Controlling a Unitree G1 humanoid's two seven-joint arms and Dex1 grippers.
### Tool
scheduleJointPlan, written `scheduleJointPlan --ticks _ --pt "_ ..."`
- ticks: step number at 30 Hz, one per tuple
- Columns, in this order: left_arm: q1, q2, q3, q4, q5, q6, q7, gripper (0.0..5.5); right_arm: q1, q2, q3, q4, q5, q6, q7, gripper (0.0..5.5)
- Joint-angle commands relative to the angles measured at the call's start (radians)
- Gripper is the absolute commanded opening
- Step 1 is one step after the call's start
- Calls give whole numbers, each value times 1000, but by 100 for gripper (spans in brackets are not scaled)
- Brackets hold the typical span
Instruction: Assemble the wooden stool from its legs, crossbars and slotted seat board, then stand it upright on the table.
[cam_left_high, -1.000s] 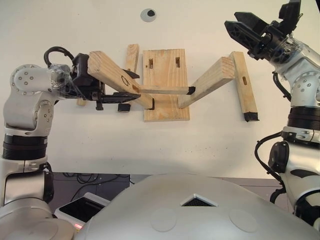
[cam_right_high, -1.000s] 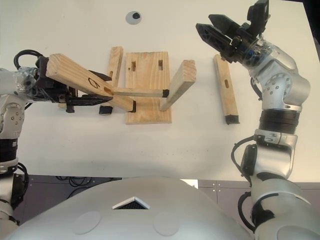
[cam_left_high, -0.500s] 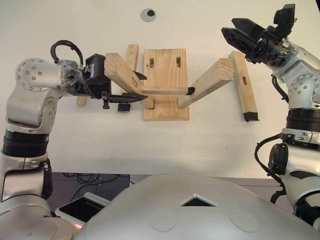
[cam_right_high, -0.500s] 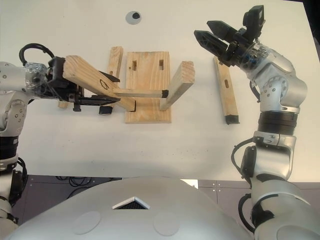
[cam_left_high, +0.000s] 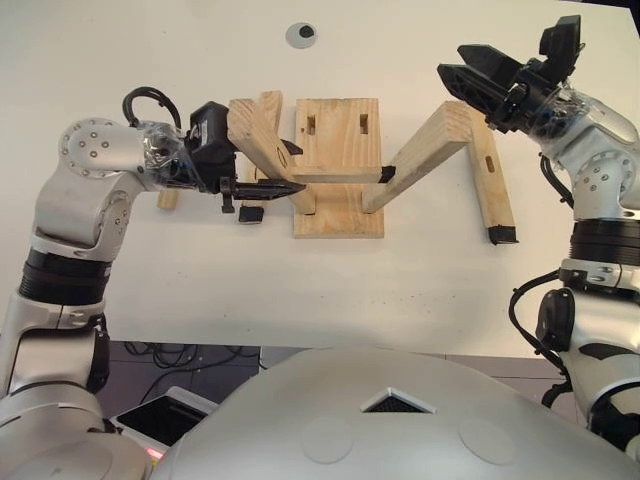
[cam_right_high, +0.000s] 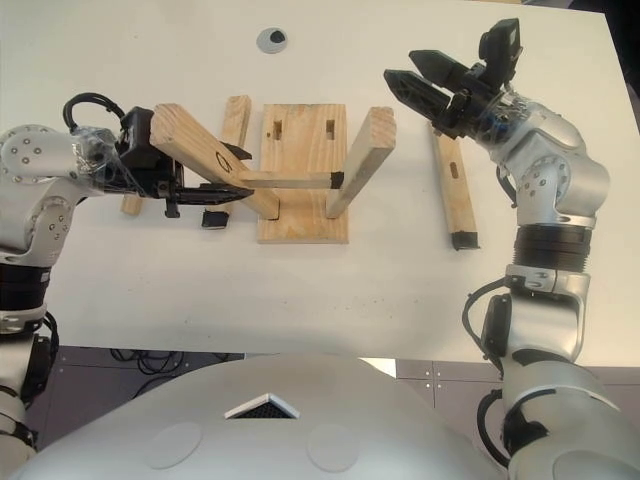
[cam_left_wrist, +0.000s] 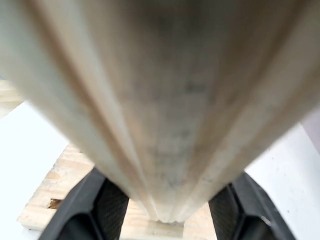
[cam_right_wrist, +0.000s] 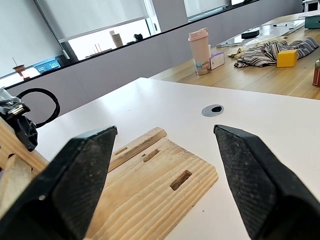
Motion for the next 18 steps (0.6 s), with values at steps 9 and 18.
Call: scheduleJointPlan --ticks 9,18 --pt "140 11 -137 134 192 100 108 230 31 9 -20 -105 23 13 -47 357" --pt "71 63 45 -16 151 204 123 379 213 -153 -97 -358 78 86 12 357"
